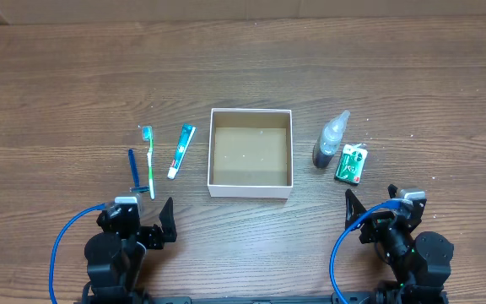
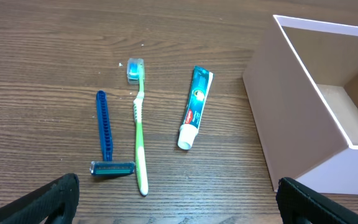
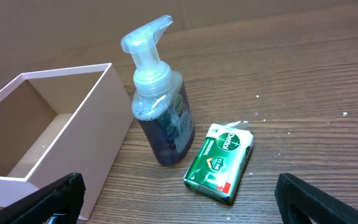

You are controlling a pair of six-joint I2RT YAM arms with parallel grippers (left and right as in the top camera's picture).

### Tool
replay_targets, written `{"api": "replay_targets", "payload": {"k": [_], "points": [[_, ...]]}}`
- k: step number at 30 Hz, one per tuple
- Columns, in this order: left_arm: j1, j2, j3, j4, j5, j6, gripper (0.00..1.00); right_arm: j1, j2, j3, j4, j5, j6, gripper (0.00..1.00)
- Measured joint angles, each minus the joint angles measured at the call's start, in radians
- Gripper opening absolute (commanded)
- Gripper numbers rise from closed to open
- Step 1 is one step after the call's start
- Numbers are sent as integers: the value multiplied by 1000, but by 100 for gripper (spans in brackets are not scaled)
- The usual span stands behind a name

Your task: Pack container

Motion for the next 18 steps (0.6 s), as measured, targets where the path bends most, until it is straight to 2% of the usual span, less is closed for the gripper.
{"api": "replay_targets", "payload": {"k": [4,7,11,13,15,18], "points": [[0,0,0,0,0,0,100,0,0,0,12,0,0,100],[0,0,0,0,0,0,100,0,0,-4,93,-23,1,100],[0,0,0,0,0,0,100,0,1,0,328,-113,56,100],[0,0,0,0,0,0,100,0,27,55,291,-131,81,100],[0,0,-1,0,0,0,100,0,129,167,185,-123,90,100],[0,0,-2,0,4,0,100,0,383,453,-22,-67,96,100]]}}
